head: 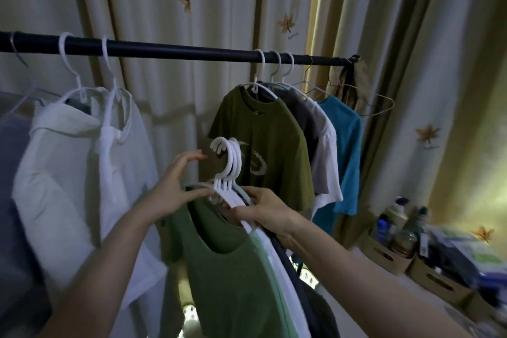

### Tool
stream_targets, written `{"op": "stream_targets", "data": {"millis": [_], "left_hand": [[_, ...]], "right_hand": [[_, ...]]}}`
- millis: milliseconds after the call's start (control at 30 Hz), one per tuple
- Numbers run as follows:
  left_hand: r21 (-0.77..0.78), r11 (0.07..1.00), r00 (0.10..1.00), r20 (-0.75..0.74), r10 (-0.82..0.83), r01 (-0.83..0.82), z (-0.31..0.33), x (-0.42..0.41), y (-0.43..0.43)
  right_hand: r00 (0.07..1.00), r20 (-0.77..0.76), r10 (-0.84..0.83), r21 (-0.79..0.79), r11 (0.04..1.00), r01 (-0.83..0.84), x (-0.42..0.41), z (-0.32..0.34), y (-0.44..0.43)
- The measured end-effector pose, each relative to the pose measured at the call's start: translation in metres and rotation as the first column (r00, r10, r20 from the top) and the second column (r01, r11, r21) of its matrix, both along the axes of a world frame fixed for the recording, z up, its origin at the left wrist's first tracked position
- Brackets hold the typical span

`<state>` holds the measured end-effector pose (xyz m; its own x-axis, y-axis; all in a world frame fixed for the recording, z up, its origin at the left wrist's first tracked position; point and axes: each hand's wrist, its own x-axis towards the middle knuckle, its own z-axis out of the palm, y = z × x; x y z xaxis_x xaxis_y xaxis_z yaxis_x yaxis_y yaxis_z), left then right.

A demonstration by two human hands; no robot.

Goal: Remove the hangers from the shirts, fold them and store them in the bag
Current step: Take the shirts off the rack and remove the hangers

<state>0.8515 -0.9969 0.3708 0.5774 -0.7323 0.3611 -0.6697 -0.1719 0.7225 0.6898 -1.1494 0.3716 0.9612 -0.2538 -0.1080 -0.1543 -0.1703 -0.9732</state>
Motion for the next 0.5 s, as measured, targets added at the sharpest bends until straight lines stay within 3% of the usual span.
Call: {"op": "stream_targets", "data": {"millis": [100,300,500], "left_hand": [[0.204,0.955,0.977,-0.043,-0.209,0.214,0.011,0.000,0.003],[0.237,0.870,0.881,0.098,-0.464,0.432,0.054,-0.032,-0.036],[0.382,0.808,0.819,0.186,-0.544,0.450,0.043,-0.096,-0.132]], "right_hand": [[0.996,0.019,0.083,-0.011,0.996,-0.083,-0.022,0.011,0.008],[0.985,0.147,0.090,0.192,0.974,-0.118,-0.081,0.036,-0.018],[0.989,0.143,-0.037,0.194,0.981,0.009,-0.167,0.021,-0.085]]}}
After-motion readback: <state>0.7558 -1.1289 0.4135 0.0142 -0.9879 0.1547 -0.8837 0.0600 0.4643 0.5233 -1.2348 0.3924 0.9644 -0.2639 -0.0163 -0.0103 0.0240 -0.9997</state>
